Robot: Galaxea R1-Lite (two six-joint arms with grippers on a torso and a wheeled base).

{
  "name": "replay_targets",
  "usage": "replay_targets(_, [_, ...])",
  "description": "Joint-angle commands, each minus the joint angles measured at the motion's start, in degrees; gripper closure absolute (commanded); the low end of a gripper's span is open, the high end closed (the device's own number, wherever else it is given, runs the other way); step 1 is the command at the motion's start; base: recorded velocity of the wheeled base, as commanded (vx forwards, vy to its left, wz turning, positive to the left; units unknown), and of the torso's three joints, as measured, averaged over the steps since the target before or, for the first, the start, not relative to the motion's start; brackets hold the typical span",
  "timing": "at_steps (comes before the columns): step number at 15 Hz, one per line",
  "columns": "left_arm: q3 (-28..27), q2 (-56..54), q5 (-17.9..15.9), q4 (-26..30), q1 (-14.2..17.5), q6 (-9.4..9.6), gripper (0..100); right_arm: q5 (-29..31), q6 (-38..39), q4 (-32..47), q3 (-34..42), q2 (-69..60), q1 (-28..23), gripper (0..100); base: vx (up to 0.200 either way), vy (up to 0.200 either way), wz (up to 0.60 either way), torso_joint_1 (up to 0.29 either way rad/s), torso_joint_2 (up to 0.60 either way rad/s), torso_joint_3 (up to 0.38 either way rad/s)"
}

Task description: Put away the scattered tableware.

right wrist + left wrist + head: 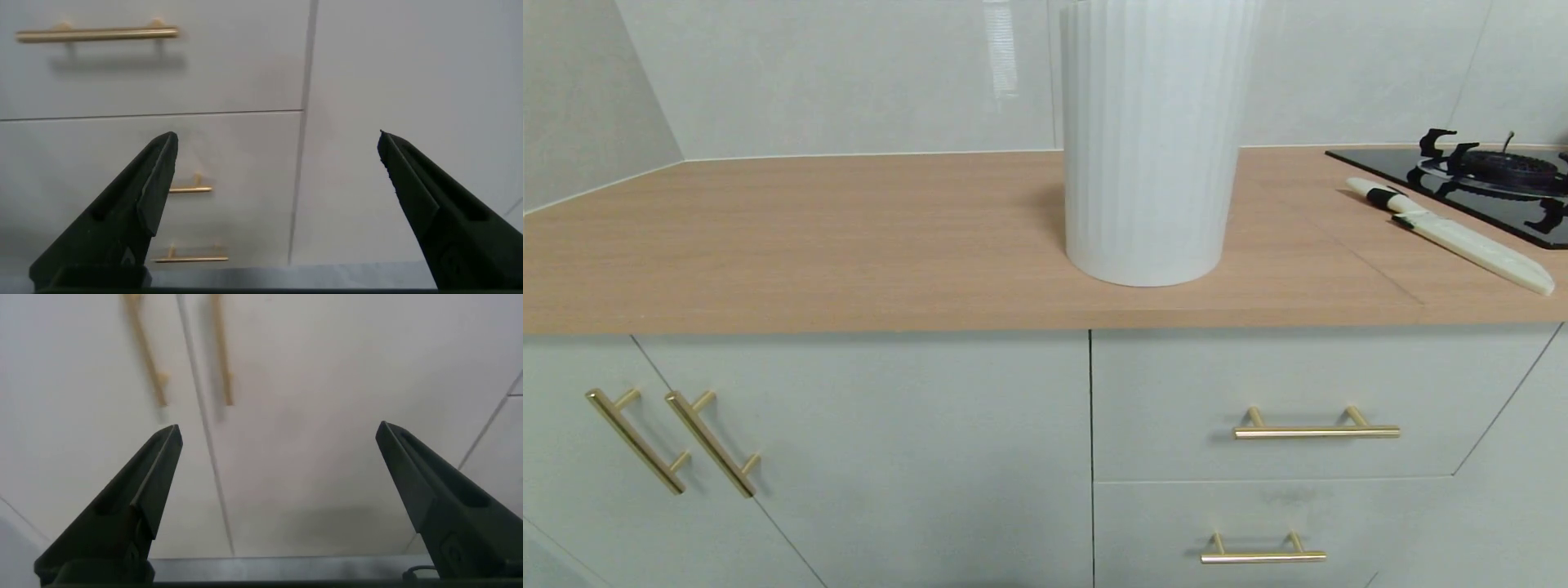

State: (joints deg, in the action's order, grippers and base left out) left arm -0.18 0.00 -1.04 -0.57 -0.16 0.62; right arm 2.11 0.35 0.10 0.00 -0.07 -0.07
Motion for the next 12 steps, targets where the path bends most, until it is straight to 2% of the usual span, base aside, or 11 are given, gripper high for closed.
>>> replay_targets(1, [0.01, 0.0, 0.07, -0.04, -0.02, -0.01, 0, 0.0, 0.0, -0.01, 0.0, 0.07, -0.01, 0, 0.0, 0.0, 0.0, 0.0, 0.0, 0.0])
replay_targets(12, [0.01, 0.0, 0.07, -0.04, -0.02, -0.01, 0, 0.0, 0.0, -0.01, 0.0, 0.07, -0.01, 0, 0.0, 0.0, 0.0, 0.0, 0.0, 0.0])
